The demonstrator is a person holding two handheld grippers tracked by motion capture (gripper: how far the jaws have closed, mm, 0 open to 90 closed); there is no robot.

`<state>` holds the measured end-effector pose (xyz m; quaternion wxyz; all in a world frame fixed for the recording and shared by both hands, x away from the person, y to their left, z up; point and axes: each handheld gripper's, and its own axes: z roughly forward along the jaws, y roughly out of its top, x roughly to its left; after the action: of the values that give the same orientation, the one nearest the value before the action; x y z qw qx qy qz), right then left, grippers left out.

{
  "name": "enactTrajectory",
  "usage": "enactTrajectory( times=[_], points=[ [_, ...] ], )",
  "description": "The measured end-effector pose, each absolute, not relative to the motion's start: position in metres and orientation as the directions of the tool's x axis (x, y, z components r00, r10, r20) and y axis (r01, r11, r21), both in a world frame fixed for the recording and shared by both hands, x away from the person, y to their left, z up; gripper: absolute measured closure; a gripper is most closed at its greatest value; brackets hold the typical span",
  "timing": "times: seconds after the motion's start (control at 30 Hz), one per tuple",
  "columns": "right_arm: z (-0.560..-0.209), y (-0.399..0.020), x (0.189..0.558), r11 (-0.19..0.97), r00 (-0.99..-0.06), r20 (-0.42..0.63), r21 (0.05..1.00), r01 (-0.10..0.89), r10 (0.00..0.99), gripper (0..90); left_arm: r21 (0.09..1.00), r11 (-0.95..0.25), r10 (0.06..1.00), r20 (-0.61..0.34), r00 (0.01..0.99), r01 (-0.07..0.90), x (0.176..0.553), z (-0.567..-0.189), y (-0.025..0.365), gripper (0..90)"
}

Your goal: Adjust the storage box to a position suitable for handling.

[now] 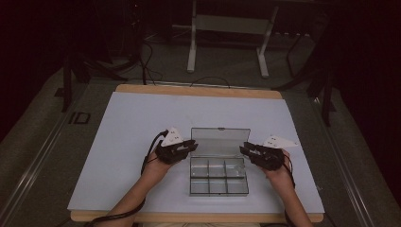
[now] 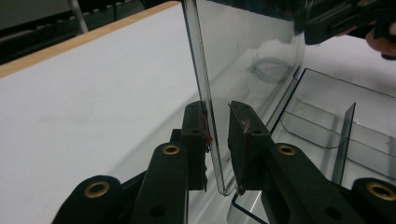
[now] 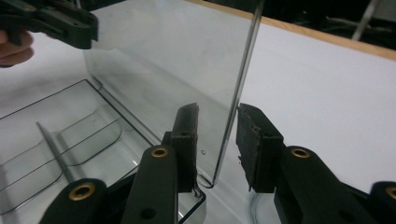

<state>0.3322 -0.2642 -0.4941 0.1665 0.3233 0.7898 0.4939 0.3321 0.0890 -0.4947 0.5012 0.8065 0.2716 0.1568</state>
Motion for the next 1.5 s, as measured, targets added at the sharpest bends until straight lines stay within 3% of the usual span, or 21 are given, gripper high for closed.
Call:
enactTrajectory(
  times=[0.6,1.5],
  points=[
    [-0.497,-0.257,0.339,0.235,-0.679,0.145,0.869,0.435,0.720,72.6,0.882,-0.327,0.626,-0.067,0.777,0.340,0.339,-0.501,0.088,72.8],
    [-0.499,-0.248,0.350,0.183,-0.591,0.232,0.810,0.557,0.772,65.2,0.846,-0.314,0.668,-0.126,0.734,0.431,0.346,-0.507,0.084,66.1]
  ],
)
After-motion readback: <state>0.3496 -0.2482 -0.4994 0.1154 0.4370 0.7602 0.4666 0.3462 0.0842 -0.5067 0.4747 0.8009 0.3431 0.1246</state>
